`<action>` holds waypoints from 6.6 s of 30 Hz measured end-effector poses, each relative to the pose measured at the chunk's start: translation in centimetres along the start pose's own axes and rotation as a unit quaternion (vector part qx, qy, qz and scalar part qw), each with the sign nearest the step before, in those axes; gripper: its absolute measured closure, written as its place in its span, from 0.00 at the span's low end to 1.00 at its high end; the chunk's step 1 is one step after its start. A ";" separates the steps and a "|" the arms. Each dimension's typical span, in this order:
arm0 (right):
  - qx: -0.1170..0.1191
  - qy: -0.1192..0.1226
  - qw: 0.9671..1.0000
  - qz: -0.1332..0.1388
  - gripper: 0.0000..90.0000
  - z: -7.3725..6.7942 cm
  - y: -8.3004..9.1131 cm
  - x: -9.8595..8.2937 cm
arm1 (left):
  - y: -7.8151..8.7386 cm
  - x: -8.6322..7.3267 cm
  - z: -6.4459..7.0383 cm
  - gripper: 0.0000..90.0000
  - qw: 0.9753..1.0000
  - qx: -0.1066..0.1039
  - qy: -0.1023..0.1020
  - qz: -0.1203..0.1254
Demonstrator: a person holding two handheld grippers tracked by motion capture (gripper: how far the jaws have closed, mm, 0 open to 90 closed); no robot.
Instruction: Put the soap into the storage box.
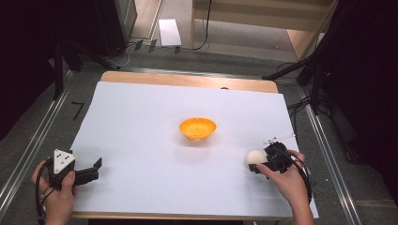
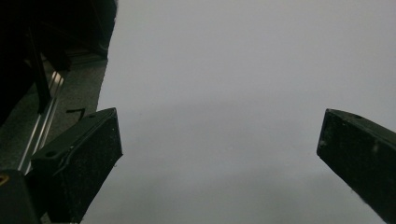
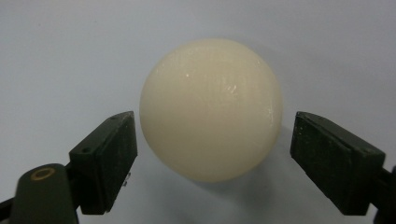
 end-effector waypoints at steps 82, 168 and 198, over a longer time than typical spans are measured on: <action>0.027 -0.013 0.999 -0.019 0.27 -2.7 1.0 7.1 | 0.0 0.0 0.0 0.00 1.000 -0.002 -0.001 0.001; 0.059 0.036 0.997 -0.036 0.27 -12.6 -3.7 18.1 | 0.0 0.0 0.1 0.00 1.000 -0.011 -0.002 0.001; 0.035 0.023 0.997 -0.070 0.27 -12.9 -6.7 17.6 | 0.0 0.0 0.2 0.00 1.000 -0.008 -0.008 -0.003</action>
Point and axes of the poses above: each handheld gripper's, and its own axes: y roughly backward along the jaws, x roughly out of its top, z roughly to its right, the point moved 6 cm from there along -y, roughly forward along the jaws, and after that the axes turned 1 degree about -x, right-handed, at the moved point
